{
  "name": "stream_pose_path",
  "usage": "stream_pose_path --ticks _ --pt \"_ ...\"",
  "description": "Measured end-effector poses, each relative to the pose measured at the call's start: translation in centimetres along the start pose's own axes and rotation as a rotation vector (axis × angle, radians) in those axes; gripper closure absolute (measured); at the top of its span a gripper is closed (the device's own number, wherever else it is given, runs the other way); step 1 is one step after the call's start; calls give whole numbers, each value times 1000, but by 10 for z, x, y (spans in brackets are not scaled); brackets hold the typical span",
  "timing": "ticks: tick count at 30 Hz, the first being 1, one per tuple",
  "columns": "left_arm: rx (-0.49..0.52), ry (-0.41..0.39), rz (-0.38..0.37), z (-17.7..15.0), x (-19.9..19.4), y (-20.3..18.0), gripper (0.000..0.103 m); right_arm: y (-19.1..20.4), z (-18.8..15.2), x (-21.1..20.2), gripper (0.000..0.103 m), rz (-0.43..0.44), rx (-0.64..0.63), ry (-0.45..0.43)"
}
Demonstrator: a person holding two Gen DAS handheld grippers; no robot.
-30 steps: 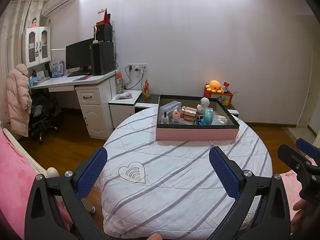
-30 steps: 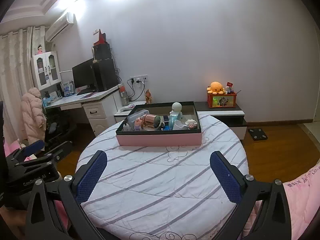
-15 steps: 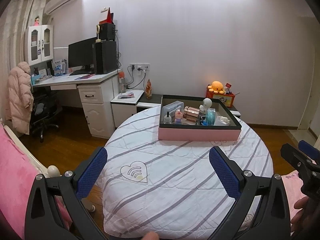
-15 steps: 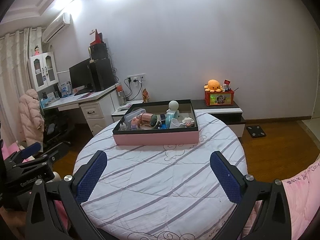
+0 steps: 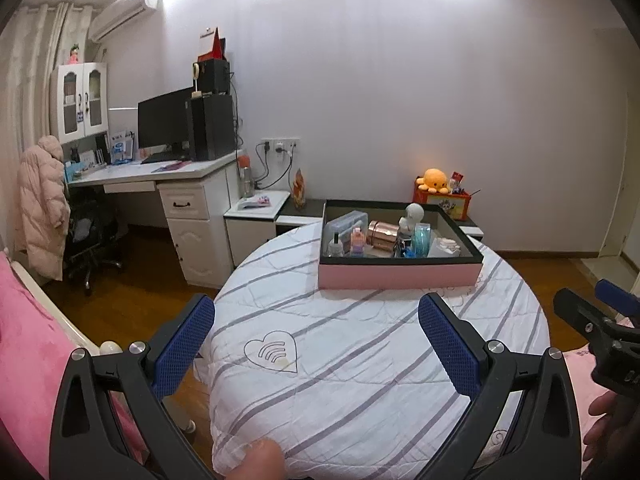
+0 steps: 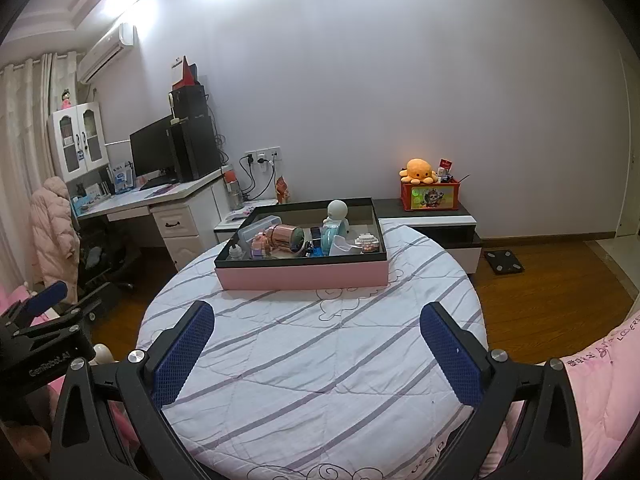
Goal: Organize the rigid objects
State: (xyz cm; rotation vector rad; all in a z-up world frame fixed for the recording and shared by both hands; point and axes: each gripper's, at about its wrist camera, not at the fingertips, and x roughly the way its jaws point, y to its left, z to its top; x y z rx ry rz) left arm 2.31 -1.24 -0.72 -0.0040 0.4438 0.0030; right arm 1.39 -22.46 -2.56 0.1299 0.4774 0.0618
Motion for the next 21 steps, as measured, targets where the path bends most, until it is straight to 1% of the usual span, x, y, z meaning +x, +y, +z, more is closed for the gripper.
stream_pose_path --ticks 4,13,21 --pt "12 2 20 1 0 -2 0 -1 0 3 0 -2 0 4" --pt "-18 32 -14 0 5 3 0 0 0 6 0 1 -6 16" --pt "-14 20 -31 -2 5 2 0 -2 -1 7 0 4 -5 24"
